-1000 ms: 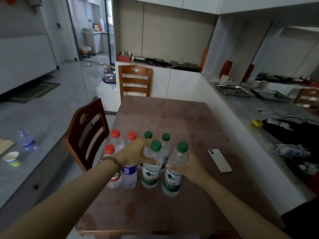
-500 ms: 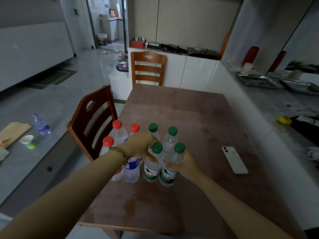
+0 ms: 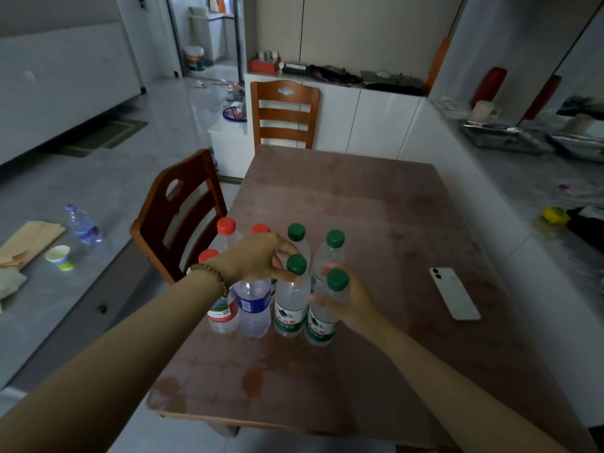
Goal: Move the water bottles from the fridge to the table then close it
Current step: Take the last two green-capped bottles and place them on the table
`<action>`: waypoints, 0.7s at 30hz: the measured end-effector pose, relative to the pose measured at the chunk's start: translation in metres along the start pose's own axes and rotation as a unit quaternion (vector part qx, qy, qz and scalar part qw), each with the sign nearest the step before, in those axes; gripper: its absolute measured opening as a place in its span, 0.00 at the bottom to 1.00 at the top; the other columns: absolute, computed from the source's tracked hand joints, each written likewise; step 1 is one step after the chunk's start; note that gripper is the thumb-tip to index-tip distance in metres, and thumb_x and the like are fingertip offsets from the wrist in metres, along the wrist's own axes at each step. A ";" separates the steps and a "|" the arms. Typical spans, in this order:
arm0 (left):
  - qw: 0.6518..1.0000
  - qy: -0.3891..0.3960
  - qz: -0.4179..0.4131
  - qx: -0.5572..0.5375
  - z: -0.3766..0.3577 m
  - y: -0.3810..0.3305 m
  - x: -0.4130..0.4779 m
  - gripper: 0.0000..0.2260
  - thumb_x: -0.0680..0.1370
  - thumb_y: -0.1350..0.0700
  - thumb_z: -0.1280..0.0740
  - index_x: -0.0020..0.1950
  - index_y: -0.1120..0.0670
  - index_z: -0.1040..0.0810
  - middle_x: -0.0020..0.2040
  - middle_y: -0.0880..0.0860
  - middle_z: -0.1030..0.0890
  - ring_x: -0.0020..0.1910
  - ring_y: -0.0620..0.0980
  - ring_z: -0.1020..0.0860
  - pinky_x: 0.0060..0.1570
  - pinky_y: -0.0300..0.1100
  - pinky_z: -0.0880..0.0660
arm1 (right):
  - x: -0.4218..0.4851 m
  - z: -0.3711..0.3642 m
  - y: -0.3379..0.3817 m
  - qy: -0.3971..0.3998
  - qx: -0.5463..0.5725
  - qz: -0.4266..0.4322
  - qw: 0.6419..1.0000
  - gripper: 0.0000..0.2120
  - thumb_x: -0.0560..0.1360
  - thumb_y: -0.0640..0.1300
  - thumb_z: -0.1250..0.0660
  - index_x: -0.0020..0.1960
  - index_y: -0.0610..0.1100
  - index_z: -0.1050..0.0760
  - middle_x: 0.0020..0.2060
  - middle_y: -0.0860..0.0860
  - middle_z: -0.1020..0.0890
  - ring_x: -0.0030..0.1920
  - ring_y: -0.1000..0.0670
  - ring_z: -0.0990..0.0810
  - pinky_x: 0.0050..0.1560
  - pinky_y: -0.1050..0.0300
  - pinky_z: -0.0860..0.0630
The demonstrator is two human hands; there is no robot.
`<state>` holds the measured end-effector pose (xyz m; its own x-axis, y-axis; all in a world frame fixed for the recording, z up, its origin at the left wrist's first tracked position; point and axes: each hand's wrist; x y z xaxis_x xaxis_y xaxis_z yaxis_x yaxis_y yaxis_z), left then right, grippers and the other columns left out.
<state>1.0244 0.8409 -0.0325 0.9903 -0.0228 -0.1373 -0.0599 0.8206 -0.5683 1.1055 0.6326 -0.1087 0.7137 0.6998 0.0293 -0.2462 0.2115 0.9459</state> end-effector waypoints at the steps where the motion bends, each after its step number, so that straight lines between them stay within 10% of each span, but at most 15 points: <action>1: 1.000 -0.004 -0.004 -0.012 -0.001 0.000 -0.002 0.15 0.70 0.51 0.26 0.56 0.49 0.20 0.54 0.44 0.18 0.47 0.44 0.18 0.53 0.47 0.21 | -0.001 0.002 0.003 0.003 -0.003 0.003 1.000 0.23 0.65 0.48 0.23 0.57 0.51 0.27 0.53 0.58 0.22 0.55 0.63 0.24 0.55 0.66 0.28; 7: 0.999 -0.017 -0.027 -0.008 -0.003 0.000 -0.006 0.14 0.71 0.52 0.28 0.55 0.51 0.20 0.53 0.47 0.17 0.49 0.45 0.18 0.54 0.47 0.22 | -0.002 0.000 0.017 -0.016 0.010 0.038 0.999 0.06 0.73 0.48 0.31 0.48 0.49 0.23 0.43 0.53 0.19 0.47 0.55 0.21 0.50 0.61 0.26; 11: 0.999 -0.014 -0.031 0.005 -0.002 -0.002 -0.007 0.14 0.72 0.53 0.28 0.57 0.52 0.20 0.53 0.48 0.17 0.50 0.45 0.19 0.55 0.45 0.22 | -0.001 -0.003 0.018 -0.023 0.016 0.053 0.998 0.11 0.75 0.44 0.32 0.47 0.35 0.26 0.43 0.33 0.24 0.45 0.38 0.24 0.48 0.49 0.27; 21: 0.999 -0.014 -0.027 0.032 -0.001 -0.001 -0.013 0.16 0.72 0.52 0.28 0.58 0.53 0.21 0.55 0.49 0.17 0.51 0.46 0.19 0.55 0.48 0.22 | -0.002 -0.010 0.024 -0.055 0.032 0.045 0.997 0.13 0.73 0.49 0.30 0.45 0.38 0.25 0.42 0.36 0.23 0.43 0.43 0.23 0.48 0.47 0.26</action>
<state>1.0119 0.8394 -0.0310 0.9949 -0.0535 -0.0852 0.0013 0.8534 -0.5212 1.0916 0.6437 -0.0896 0.7588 0.6344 0.1477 -0.2733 0.1042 0.9563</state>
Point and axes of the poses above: each hand's wrist, its own x-axis towards the middle knuckle, its own z-axis out of the back of the hand, y = z × x
